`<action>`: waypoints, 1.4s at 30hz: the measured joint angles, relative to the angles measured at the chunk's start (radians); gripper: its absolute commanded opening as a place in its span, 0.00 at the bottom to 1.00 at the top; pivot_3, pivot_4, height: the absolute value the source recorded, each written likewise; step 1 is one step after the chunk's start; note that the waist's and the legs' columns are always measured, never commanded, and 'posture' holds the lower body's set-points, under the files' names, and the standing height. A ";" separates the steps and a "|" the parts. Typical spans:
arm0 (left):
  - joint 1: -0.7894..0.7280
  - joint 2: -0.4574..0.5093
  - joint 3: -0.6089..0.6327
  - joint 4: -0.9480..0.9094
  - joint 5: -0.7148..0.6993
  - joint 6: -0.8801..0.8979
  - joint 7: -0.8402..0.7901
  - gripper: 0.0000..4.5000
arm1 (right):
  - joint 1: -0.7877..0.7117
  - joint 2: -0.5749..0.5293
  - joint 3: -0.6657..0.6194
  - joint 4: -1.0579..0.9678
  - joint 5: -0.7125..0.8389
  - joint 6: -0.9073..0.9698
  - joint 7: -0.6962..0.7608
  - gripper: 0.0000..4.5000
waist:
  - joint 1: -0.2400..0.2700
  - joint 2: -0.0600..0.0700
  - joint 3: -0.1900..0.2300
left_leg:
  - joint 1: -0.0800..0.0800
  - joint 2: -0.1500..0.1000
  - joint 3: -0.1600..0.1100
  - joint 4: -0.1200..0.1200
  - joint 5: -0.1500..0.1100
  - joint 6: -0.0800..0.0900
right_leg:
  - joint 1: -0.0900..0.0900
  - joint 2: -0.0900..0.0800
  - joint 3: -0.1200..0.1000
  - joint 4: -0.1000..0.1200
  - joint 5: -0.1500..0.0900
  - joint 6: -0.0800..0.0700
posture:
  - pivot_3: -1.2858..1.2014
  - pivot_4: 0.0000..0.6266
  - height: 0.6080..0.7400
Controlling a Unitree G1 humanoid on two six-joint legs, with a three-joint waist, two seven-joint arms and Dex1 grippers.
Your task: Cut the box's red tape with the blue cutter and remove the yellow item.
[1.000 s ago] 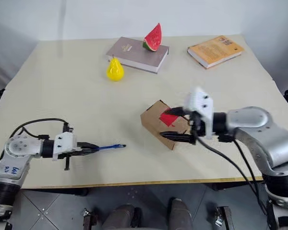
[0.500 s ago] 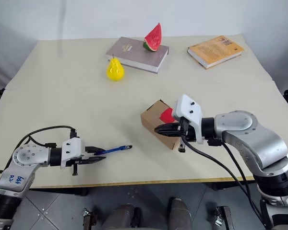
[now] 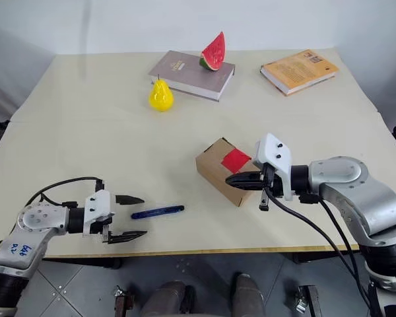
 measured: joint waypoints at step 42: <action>-0.168 -0.019 -0.097 0.183 0.009 -0.068 -0.156 0.09 | -0.253 0.279 0.606 0.226 -0.444 -0.266 0.087 0.00 | -0.007 -0.001 -0.002 | 0.003 -0.003 0.001 0.002 0.001 0.002 | 0.001 0.000 0.003 0.003 0.001 0.002 | 0.52 0.24 1.00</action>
